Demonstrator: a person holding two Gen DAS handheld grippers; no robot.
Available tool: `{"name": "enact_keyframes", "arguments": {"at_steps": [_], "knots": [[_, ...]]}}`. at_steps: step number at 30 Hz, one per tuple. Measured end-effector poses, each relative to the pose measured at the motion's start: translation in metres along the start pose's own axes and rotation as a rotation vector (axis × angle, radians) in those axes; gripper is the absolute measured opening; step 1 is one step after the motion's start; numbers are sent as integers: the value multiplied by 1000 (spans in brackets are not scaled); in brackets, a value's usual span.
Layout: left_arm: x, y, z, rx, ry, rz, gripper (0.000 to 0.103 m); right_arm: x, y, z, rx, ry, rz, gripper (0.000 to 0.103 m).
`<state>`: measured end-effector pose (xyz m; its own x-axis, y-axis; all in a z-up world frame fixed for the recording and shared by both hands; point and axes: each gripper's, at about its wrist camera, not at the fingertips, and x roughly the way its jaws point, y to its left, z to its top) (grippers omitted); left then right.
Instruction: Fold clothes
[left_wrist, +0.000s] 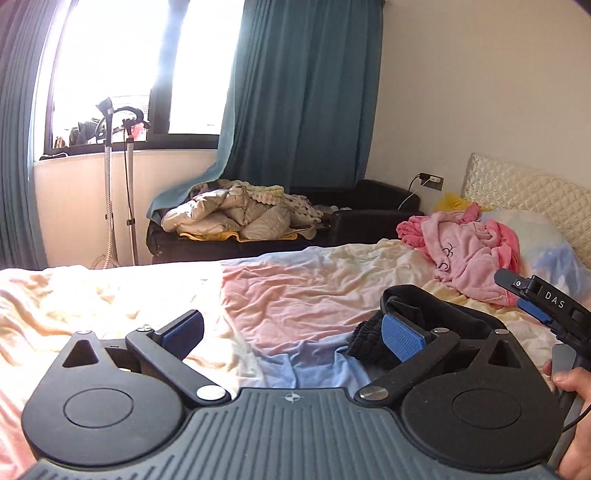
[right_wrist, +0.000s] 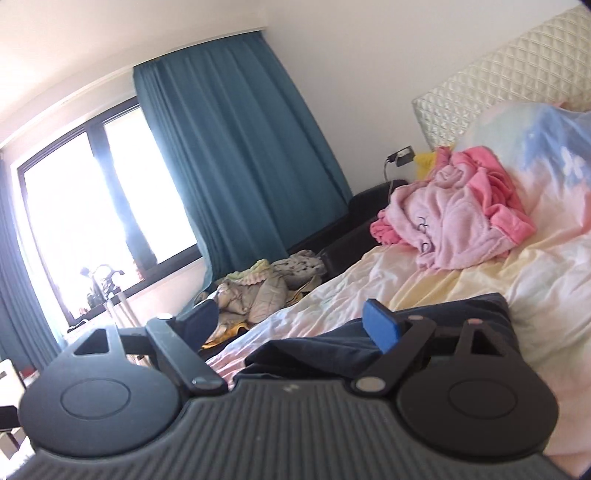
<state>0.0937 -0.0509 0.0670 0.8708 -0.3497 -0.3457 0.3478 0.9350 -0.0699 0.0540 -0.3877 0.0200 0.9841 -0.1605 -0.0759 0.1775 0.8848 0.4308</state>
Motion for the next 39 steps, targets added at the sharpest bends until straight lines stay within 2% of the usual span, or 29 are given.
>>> {"name": "enact_keyframes", "arguments": {"at_steps": [5, 8, 12, 15, 20, 22, 25, 30, 33, 35, 39], "knots": [[-49, 28, -13, 26, -42, 96, 103, -20, 50, -11, -101, 71, 134, 87], [-68, 43, -28, -20, -51, 157, 103, -30, 74, -22, -166, 114, 202, 87], [-83, 51, -55, -24, -78, 241, 103, -45, 103, -42, -266, 158, 269, 87], [-85, 57, -67, -35, -75, 263, 103, -49, 116, -53, -275, 184, 307, 86], [-83, 65, -66, -80, -102, 253, 103, -50, 133, -70, -345, 182, 321, 86], [-82, 65, -67, -58, -108, 251, 103, -46, 132, -76, -343, 176, 320, 87], [-77, 65, -70, -28, -93, 243, 103, -37, 128, -81, -322, 163, 311, 87], [-67, 69, -75, -40, -70, 252, 103, -26, 127, -91, -323, 163, 288, 88], [-63, 70, -79, -44, -51, 263, 103, -21, 130, -97, -343, 176, 276, 94], [-61, 70, -80, -42, -45, 271, 103, -22, 132, -100, -360, 170, 283, 103], [-62, 68, -81, -37, -48, 286, 103, -23, 136, -104, -392, 167, 300, 103]]}}
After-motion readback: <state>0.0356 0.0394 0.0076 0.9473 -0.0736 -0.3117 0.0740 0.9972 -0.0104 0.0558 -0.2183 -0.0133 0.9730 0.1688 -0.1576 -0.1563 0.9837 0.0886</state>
